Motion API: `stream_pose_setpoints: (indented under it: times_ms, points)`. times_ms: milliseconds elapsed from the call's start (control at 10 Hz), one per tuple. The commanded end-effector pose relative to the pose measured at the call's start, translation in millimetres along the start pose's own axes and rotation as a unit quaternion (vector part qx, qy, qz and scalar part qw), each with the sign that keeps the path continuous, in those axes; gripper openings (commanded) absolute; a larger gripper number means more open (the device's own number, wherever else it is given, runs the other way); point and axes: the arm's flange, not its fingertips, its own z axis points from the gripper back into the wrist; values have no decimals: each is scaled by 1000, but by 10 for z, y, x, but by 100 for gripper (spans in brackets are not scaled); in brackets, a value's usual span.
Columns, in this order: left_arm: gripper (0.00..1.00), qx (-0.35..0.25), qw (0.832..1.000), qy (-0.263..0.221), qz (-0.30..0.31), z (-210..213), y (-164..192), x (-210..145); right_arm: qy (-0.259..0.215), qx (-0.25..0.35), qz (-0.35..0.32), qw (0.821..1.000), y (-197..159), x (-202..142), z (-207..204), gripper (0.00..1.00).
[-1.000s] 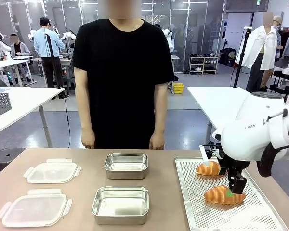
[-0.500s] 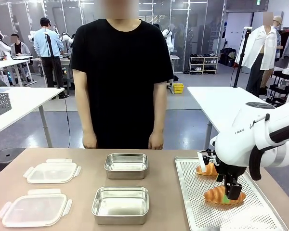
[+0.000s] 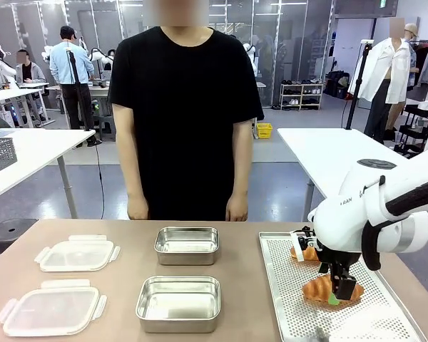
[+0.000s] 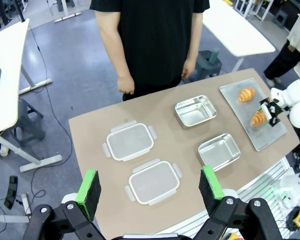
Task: Place the bread into the airtight container.
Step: Pick up a Butter Roll and place it into an empty Airtight Container.
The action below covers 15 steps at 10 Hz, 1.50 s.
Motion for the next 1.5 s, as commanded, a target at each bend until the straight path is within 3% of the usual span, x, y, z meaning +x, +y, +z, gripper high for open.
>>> stream_pose_setpoints:
  times_ms: [0, 500, 800, 900, 1400]
  points:
    - [100, -2, 1000, -2, -2, 21, -10, 14, -13, -13, 5, 1000, -92, -11, -102, 100]
    - [100, -2, 1000, -2, -2, 21, -10, 14, 3, -9, -12, 1000, -164, -83, -223, 100]
    - [100, -2, 1000, -2, -2, 21, -10, 14, 2, -8, -15, 1000, -203, -103, -162, 74]
    - [100, -2, 1000, -2, -2, 21, -10, 14, -4, 5, -19, 1000, -212, -112, -134, 60]
    - [100, -2, 1000, -2, -2, 21, -10, 14, 3, 9, -25, 1000, -228, -114, 70, 60]
